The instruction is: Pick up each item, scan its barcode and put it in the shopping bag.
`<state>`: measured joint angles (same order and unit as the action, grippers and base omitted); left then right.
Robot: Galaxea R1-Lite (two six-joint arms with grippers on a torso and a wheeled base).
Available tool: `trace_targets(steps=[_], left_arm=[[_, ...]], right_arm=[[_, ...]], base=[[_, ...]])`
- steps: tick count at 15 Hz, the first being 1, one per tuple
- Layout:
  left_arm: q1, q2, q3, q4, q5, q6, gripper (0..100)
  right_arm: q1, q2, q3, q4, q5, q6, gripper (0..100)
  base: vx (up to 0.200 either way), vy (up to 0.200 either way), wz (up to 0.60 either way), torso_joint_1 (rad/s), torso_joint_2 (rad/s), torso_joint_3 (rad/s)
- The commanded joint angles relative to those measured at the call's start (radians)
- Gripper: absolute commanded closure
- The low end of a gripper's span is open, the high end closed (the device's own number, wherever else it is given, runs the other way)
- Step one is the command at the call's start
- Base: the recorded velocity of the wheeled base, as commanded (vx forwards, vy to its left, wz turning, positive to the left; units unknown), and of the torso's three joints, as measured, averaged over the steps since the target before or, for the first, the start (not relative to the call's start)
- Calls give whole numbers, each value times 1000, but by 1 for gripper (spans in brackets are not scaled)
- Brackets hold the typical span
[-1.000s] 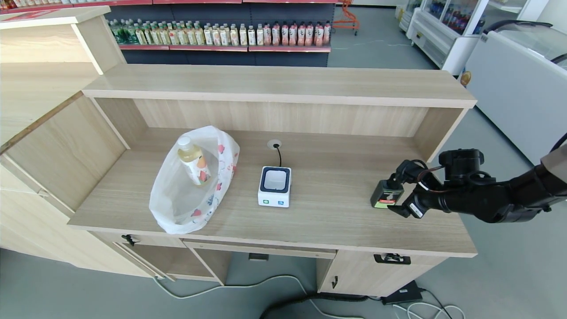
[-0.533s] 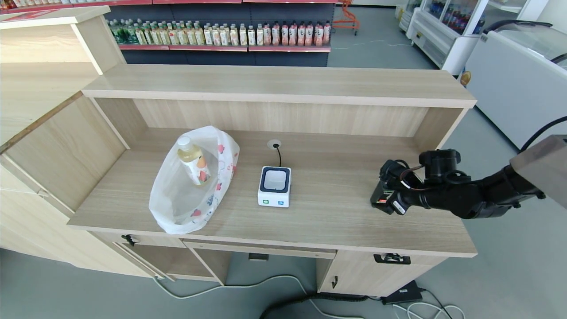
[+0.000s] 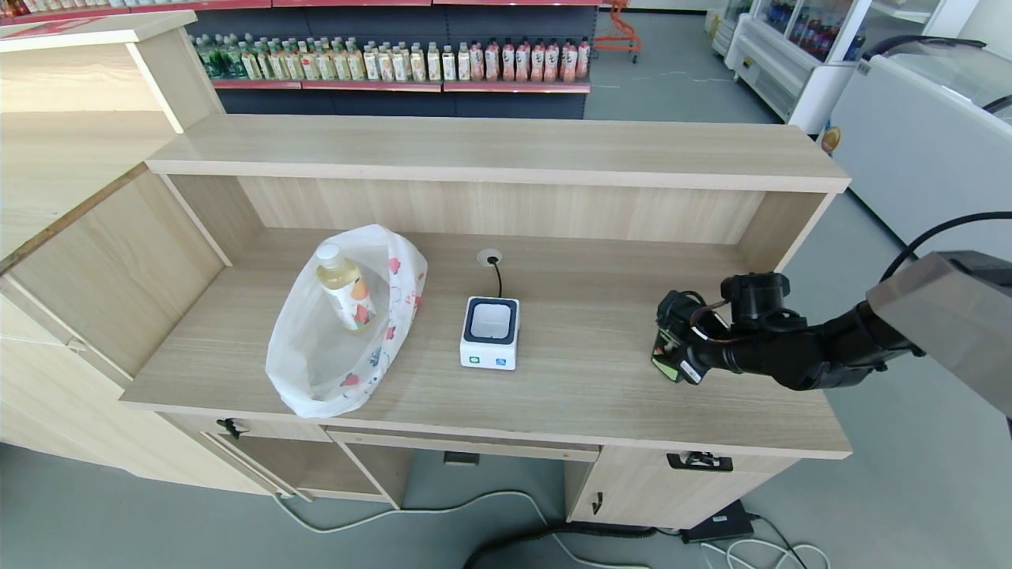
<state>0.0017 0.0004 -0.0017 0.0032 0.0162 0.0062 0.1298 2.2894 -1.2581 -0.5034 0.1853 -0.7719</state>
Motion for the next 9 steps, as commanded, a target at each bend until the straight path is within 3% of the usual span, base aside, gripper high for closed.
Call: trace_targets(steps=[1, 6, 7, 9], left_arm=[[0, 0, 0, 0, 1, 0, 0], [0, 0, 0, 0, 1, 0, 0], [0, 0, 0, 0, 1, 0, 0], [0, 0, 0, 0, 1, 0, 0]], right_arm=[[14, 5, -11, -4, 2, 40, 100], [17, -36, 9, -43, 3, 40, 100], [21, -65, 43, -86, 3, 34, 100], [21, -183, 232, -230, 34, 2, 100]], base=[[0, 0, 0, 0, 0, 0], [0, 0, 0, 0, 0, 0], [0, 0, 0, 0, 0, 0], [0, 0, 0, 0, 0, 0]])
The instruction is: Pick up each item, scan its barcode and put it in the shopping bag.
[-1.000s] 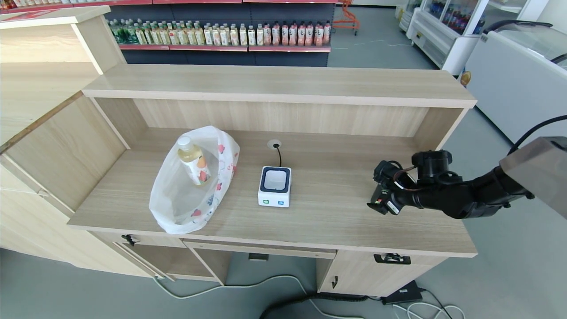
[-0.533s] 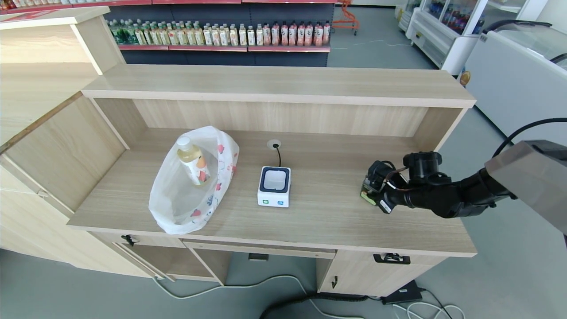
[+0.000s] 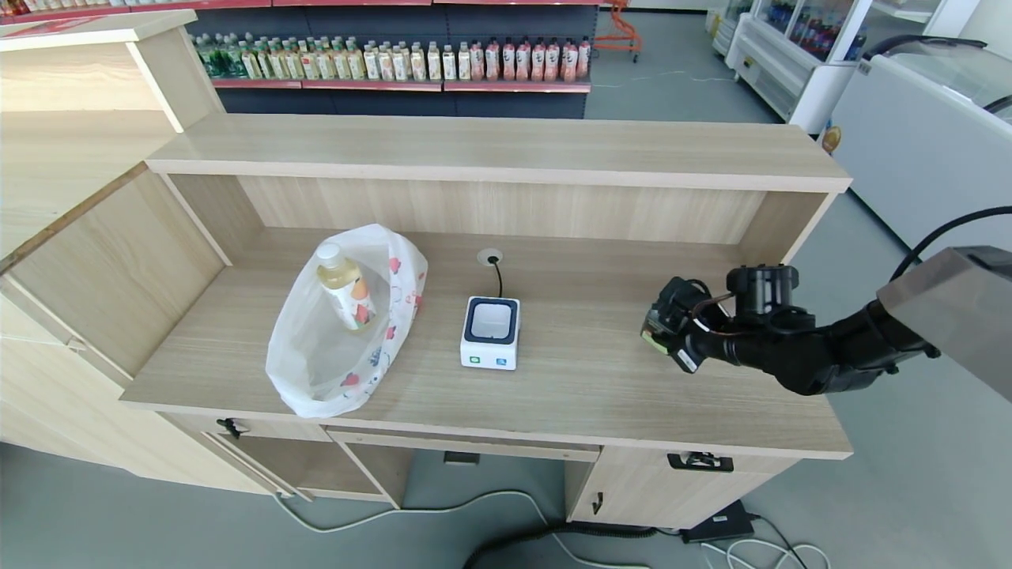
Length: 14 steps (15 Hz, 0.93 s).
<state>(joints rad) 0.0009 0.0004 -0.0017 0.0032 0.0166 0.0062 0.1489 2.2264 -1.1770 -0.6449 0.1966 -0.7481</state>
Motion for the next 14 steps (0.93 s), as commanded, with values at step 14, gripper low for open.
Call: trace_targets(steps=[14], left_arm=[[1, 0, 0, 0, 0, 0, 0]], right_arm=[[90, -337, 720, -345, 840, -1476, 100]], base=[[0, 0, 0, 0, 0, 0]])
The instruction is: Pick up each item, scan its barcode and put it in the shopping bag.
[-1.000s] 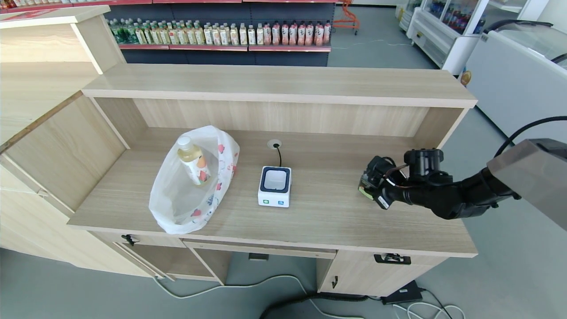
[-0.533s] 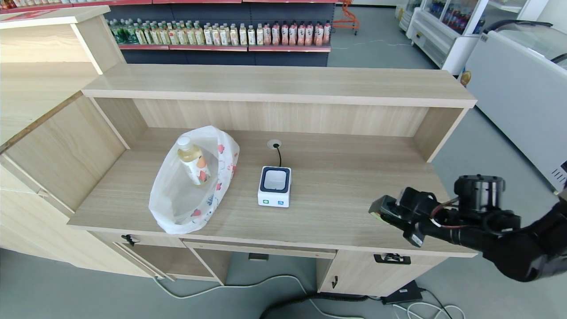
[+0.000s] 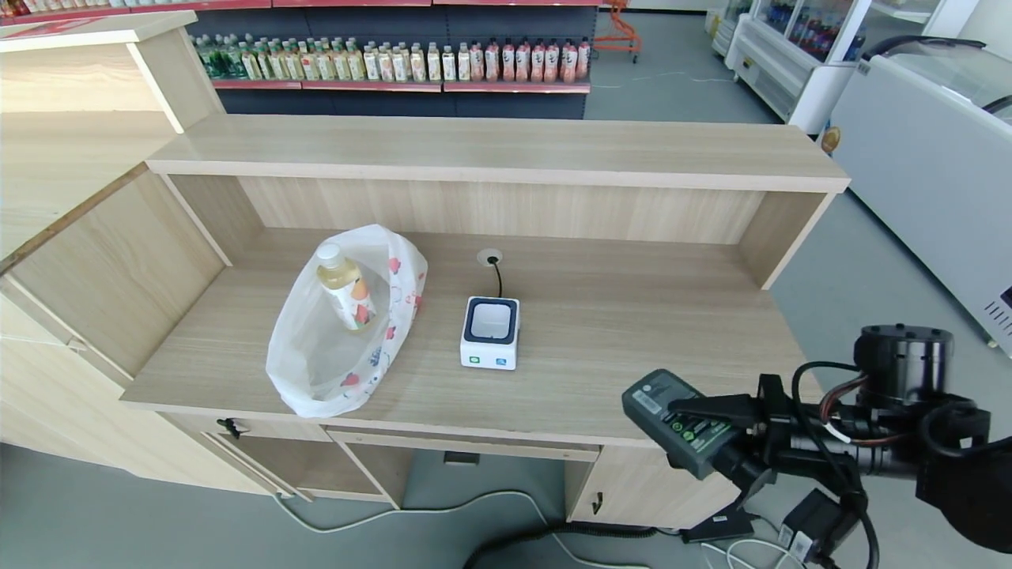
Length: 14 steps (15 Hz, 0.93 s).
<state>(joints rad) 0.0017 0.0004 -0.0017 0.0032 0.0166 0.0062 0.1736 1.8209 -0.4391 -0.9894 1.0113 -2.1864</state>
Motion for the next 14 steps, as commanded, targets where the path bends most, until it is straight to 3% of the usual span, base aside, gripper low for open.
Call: trace_targets(steps=[1, 7, 14], left_arm=[[0, 0, 0, 0, 0, 0, 0], [0, 0, 0, 0, 0, 0, 0], [0, 0, 0, 0, 0, 0, 0]], right_arm=[[126, 117, -49, 0, 38, -110, 100], [222, 183, -108, -9, 52, -194, 100], [251, 155, -98, -3, 70, -240, 100]], base=[[0, 0, 0, 0, 0, 0], [0, 0, 0, 0, 0, 0], [0, 0, 0, 0, 0, 0]])
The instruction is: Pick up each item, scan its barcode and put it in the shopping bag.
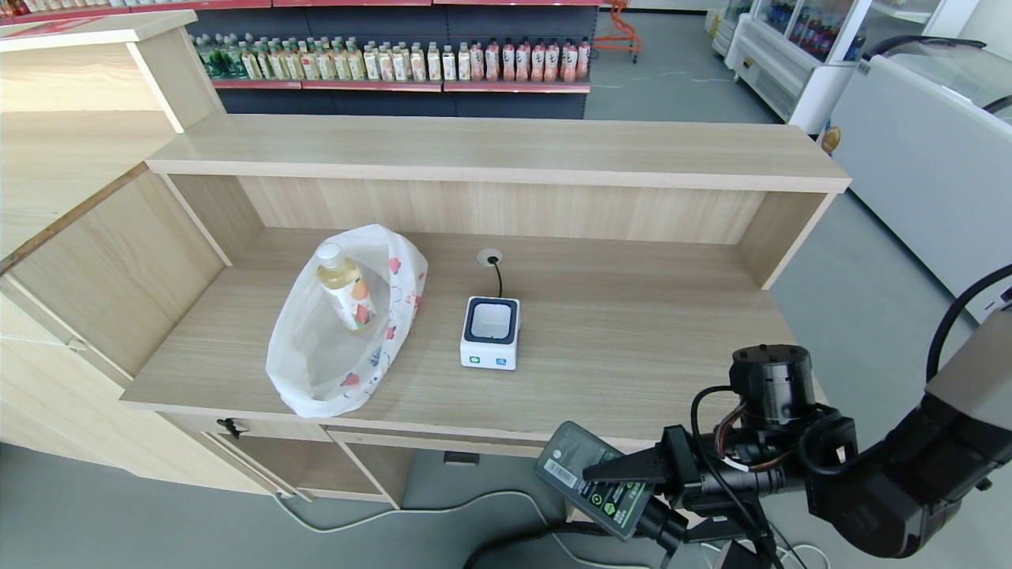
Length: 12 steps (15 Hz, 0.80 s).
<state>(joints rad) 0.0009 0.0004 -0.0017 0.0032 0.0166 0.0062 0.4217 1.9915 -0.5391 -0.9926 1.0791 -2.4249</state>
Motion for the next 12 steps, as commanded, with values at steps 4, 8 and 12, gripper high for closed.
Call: trace_targets(steps=[4, 8, 12], left_arm=[[1, 0, 0, 0, 0, 0, 0], [1, 0, 0, 0, 0, 0, 0], [1, 0, 0, 0, 0, 0, 0]], right_arm=[[-4, -53, 36, 8, 19, -31, 100], [-4, -62, 50, 8, 18, -39, 100], [-3, -66, 59, 8, 18, -45, 100]], base=[[0, 0, 0, 0, 0, 0], [0, 0, 0, 0, 0, 0], [0, 0, 0, 0, 0, 0]])
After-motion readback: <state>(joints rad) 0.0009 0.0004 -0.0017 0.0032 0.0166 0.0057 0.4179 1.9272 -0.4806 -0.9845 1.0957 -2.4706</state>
